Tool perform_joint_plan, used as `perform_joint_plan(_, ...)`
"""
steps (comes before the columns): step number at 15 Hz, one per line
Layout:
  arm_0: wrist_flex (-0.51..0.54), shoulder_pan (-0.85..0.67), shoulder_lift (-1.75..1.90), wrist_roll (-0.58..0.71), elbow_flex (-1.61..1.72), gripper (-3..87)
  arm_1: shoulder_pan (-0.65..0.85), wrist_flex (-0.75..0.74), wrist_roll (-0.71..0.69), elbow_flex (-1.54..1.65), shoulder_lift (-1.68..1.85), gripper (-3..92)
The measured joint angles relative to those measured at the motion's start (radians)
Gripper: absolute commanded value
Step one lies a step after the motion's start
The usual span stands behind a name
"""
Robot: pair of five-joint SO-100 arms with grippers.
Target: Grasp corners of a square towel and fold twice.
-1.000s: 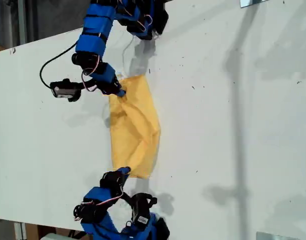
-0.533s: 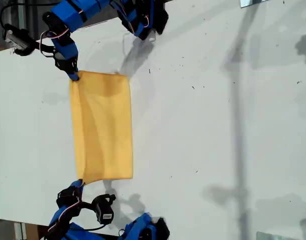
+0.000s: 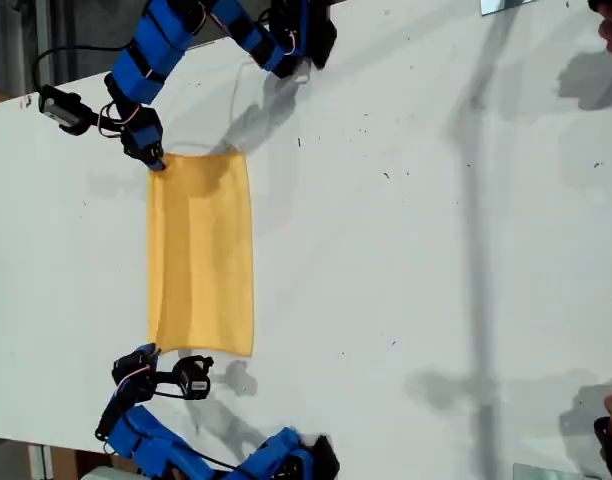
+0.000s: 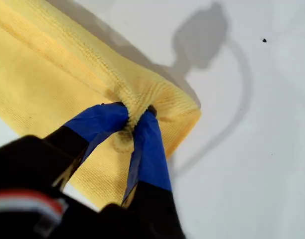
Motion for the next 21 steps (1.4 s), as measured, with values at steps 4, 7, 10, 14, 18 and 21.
perform_joint_plan(4,-0.002,0.026,0.103,-0.003,0.12,-1.6,-0.038,0.011,0.0,0.087,0.106,-0.1)
perform_joint_plan(7,-0.037,0.109,0.37,-0.058,0.411,-1.6,-0.087,0.015,0.008,0.296,0.307,-0.1)
perform_joint_plan(10,-0.132,0.204,0.531,-0.14,0.667,-1.6,-0.153,0.015,0.049,0.523,0.522,-0.1)
perform_joint_plan(14,-0.232,0.249,0.557,-0.199,0.824,-1.6,-0.164,-0.038,0.061,0.614,0.557,-0.1)
perform_joint_plan(18,-0.265,0.25,0.566,-0.202,0.87,11.0,-0.186,-0.063,0.091,0.606,0.403,19.6)
perform_joint_plan(21,-0.239,0.253,0.615,-0.196,0.874,17.0,-0.21,-0.058,0.107,0.603,0.391,22.7)
